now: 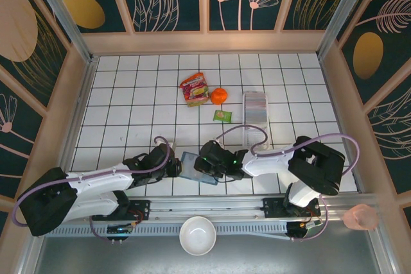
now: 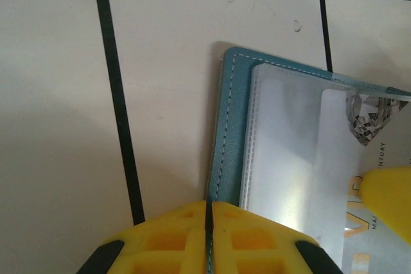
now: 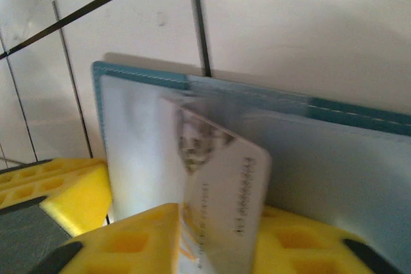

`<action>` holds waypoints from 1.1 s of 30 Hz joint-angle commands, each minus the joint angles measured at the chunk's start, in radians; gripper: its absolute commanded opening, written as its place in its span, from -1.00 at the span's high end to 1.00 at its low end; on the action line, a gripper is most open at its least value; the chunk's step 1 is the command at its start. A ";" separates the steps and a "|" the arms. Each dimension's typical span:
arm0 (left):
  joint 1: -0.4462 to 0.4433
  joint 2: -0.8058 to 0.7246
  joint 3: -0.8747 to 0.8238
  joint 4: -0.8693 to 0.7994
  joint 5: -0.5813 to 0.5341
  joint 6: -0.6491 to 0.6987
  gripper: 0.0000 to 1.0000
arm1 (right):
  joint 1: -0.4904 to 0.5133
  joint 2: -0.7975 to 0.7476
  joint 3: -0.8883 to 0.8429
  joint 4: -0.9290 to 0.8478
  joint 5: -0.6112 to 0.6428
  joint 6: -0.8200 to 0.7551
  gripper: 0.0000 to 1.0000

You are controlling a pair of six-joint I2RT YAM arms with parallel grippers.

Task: Put the credit cards into the card holder

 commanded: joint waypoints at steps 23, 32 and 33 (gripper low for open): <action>-0.010 0.045 -0.040 0.038 0.126 -0.030 0.86 | 0.024 -0.026 0.110 -0.438 0.160 -0.087 0.16; -0.013 0.057 -0.045 0.086 0.162 -0.042 0.87 | 0.032 0.014 0.147 -0.411 0.149 -0.116 0.43; -0.012 0.058 -0.045 0.089 0.166 -0.042 0.86 | 0.033 0.018 0.156 -0.412 0.151 -0.121 0.42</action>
